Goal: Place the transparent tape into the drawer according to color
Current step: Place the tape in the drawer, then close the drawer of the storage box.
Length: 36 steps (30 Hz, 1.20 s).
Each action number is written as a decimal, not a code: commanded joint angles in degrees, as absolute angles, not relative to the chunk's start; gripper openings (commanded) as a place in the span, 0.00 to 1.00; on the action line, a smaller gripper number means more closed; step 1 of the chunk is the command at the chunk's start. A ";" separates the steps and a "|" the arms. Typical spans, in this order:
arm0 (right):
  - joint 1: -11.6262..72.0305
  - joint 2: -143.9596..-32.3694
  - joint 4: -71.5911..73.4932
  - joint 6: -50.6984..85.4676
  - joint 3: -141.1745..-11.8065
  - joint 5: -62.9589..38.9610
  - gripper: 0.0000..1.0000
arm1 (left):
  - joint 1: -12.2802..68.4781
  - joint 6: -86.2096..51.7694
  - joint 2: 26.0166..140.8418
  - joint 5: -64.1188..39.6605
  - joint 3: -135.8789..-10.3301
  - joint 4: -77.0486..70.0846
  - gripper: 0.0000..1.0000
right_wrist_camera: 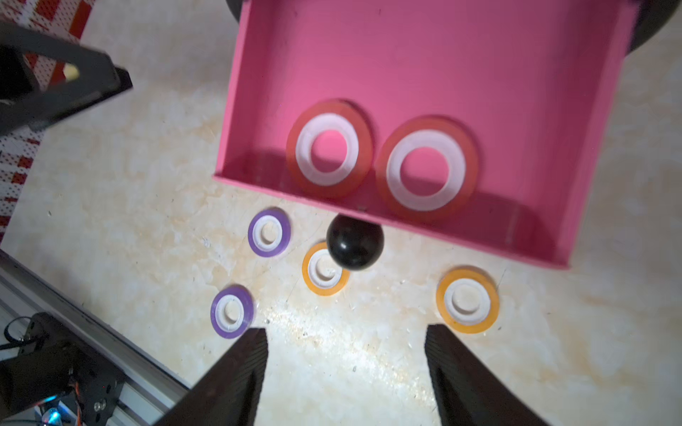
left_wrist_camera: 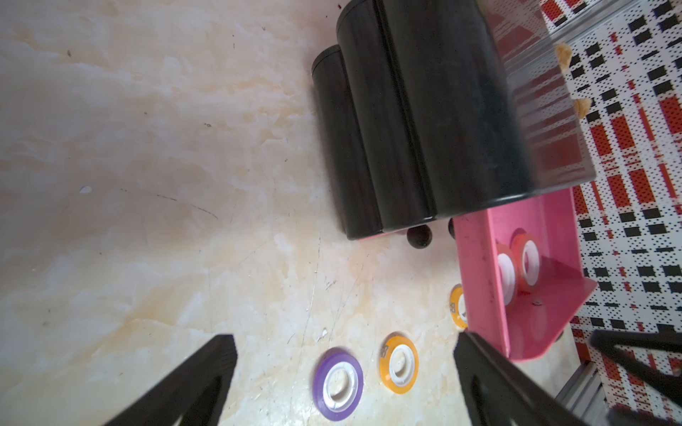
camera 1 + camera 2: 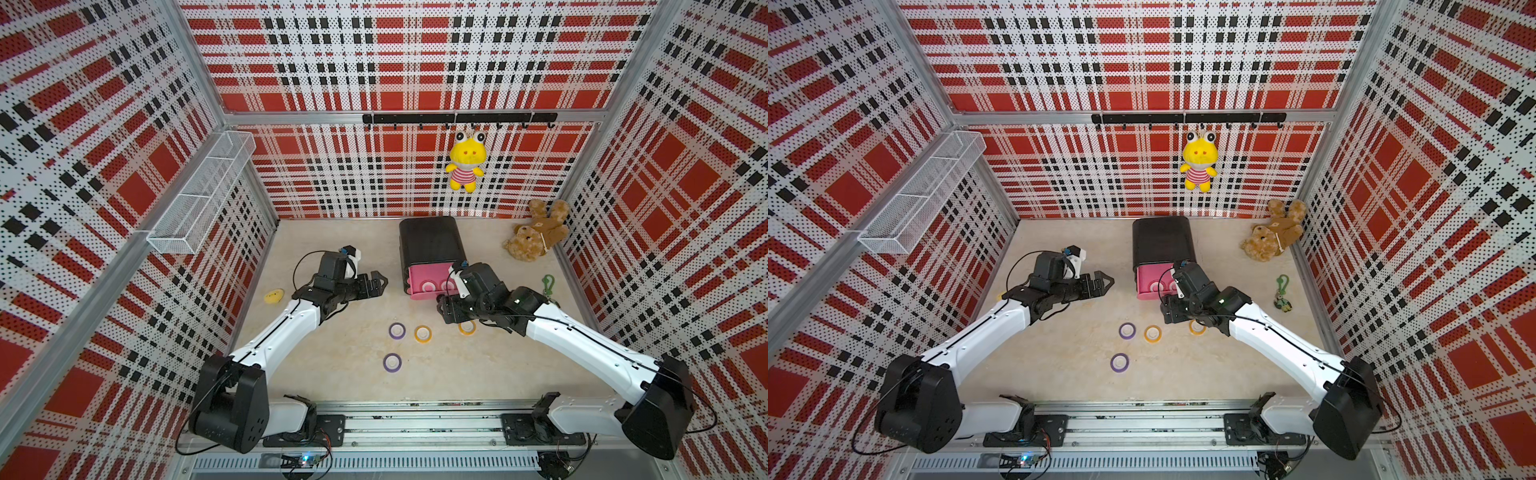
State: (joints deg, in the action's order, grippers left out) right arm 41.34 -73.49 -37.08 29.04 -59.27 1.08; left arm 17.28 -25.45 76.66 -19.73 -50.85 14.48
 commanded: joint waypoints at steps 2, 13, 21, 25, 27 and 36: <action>43.18 -71.85 -30.65 33.57 -54.99 2.82 0.79 | 18.02 -27.19 78.83 -22.45 -54.05 9.14 0.99; 44.91 -69.32 -21.82 35.51 -48.36 8.27 0.82 | 20.22 -31.11 89.89 -31.46 -62.62 0.18 0.98; 45.00 -70.14 -19.86 35.86 -46.98 10.01 0.82 | 21.93 -32.17 97.66 -31.03 -70.16 3.06 0.90; 45.00 -70.32 -17.18 35.86 -45.75 10.26 0.82 | 22.13 -31.90 98.86 -30.20 -71.60 3.82 0.84; 45.00 -70.85 -16.00 35.60 -45.69 10.40 0.82 | 22.23 -31.99 99.63 -30.14 -72.13 4.13 0.82; 45.00 -74.03 -9.90 34.03 -45.88 13.66 0.81 | 22.58 -31.64 101.41 -30.15 -72.69 5.09 0.70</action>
State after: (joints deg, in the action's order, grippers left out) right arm 44.62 -73.25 -13.50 34.94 -46.09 10.87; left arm 22.22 -32.53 100.71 -30.06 -71.42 3.88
